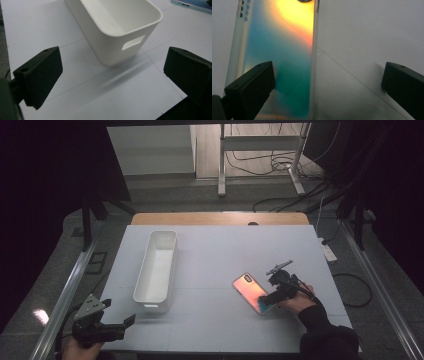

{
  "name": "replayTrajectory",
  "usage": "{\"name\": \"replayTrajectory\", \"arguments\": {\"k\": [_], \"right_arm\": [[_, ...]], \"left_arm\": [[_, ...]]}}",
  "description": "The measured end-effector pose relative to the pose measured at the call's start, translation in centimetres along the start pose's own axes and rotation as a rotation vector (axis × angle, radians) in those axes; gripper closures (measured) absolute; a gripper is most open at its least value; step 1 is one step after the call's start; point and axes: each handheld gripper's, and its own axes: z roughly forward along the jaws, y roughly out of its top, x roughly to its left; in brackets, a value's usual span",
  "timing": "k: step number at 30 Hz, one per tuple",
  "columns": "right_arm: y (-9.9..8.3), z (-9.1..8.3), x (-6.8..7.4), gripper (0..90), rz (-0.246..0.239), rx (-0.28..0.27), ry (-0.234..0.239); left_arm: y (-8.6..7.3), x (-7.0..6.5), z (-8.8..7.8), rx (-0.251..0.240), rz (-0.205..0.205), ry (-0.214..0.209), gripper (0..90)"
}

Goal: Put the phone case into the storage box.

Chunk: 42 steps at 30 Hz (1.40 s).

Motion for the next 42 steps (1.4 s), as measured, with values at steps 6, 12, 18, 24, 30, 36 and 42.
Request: {"name": "replayTrajectory", "arguments": {"k": [6, 12, 18, 24, 30, 36, 42], "right_arm": [[0.2, -0.2, 0.1, 6.0, 0.009, 0.019, 0.003], [0.4, -1.1, -0.1, 38.7, -0.012, 0.018, 0.031], [0.6, -1.5, -0.1, 65.7, -0.016, 0.032, 0.069], [0.7, -1.5, -0.1, 82.6, -0.013, 0.039, 0.086], [0.9, -1.5, 0.0, 87.1, 0.019, 0.050, 0.091], [1.0, -1.6, 0.0, 88.0, 0.036, 0.056, 0.088], [1.1, -2.3, -0.1, 88.0, 0.042, 0.002, 0.092]], "left_arm": [[0.0, 0.0, 0.0, 0.000, 0.000, 0.000, 2.8], [0.0, 0.0, 0.0, 0.001, 0.000, 0.000, 2.9], [0.0, 0.0, 0.0, 0.000, 0.000, 0.000, 2.9], [0.0, 0.0, 0.0, 0.002, 0.002, 0.001, 2.9], [0.0, 0.0, 0.0, 0.004, 0.000, 0.000, 2.9], [0.0, 0.0, 0.0, 0.004, 0.003, -0.004, 1.8], [0.1, 0.1, 0.0, 0.005, -0.001, -0.022, 0.7]]}}
